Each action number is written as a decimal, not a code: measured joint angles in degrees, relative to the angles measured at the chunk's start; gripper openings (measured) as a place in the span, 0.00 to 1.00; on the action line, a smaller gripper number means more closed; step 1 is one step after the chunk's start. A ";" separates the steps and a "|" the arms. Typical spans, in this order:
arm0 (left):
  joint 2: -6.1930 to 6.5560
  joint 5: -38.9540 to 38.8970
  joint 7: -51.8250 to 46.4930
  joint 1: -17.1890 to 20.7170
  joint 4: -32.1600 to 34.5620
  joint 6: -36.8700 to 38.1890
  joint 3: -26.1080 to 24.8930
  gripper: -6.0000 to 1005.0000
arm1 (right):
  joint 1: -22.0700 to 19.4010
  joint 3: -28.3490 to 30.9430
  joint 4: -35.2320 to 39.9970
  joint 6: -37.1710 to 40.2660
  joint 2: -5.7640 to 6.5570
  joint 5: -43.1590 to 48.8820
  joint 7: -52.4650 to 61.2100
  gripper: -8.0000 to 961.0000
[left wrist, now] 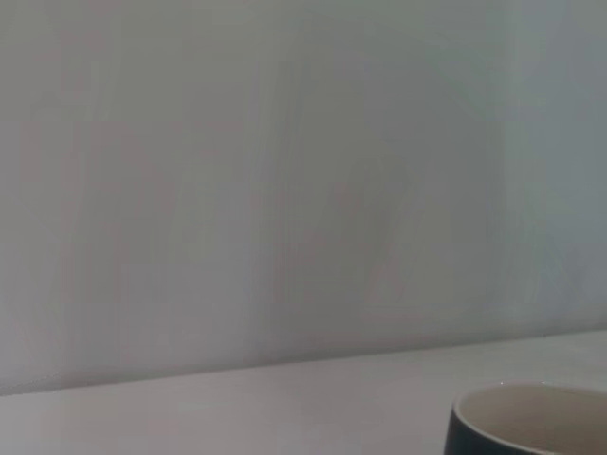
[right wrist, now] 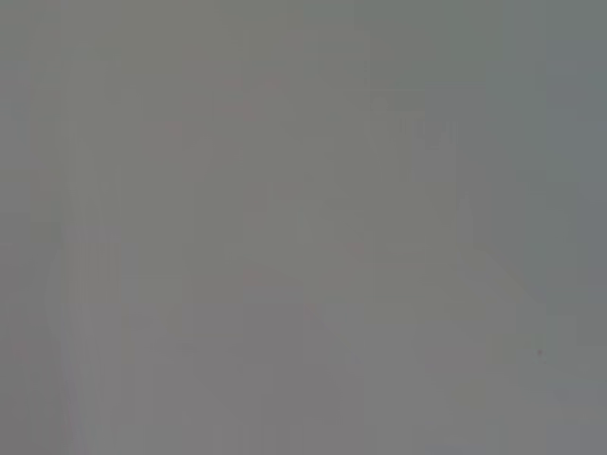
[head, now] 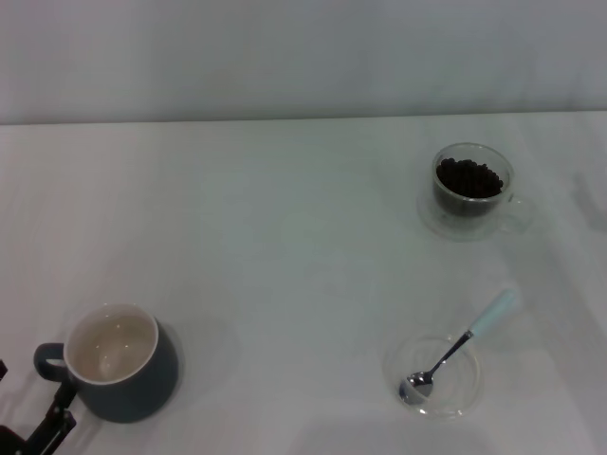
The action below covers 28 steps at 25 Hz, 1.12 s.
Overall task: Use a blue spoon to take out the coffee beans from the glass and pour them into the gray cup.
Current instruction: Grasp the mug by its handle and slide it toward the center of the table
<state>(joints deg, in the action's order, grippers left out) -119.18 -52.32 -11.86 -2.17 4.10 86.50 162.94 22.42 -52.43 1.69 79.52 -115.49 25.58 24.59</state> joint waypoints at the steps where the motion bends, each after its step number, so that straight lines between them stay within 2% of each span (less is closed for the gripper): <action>1: 0.00 0.19 0.00 -0.10 0.00 -0.13 0.00 0.86 | 0.00 -0.03 -0.02 0.00 0.00 0.04 0.05 0.88; 21: -0.16 0.12 -0.02 -1.89 0.60 -2.79 -0.15 0.86 | -0.15 -0.13 -0.20 0.12 0.00 0.17 0.24 0.88; 28: -0.13 0.26 -0.01 -0.63 0.65 -2.83 -0.10 0.86 | -0.27 0.12 -0.20 0.07 0.00 -0.12 0.08 0.88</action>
<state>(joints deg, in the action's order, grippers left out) -119.31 -52.06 -11.88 -2.79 4.75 83.67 162.84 22.15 -52.31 1.49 79.59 -115.49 25.46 24.67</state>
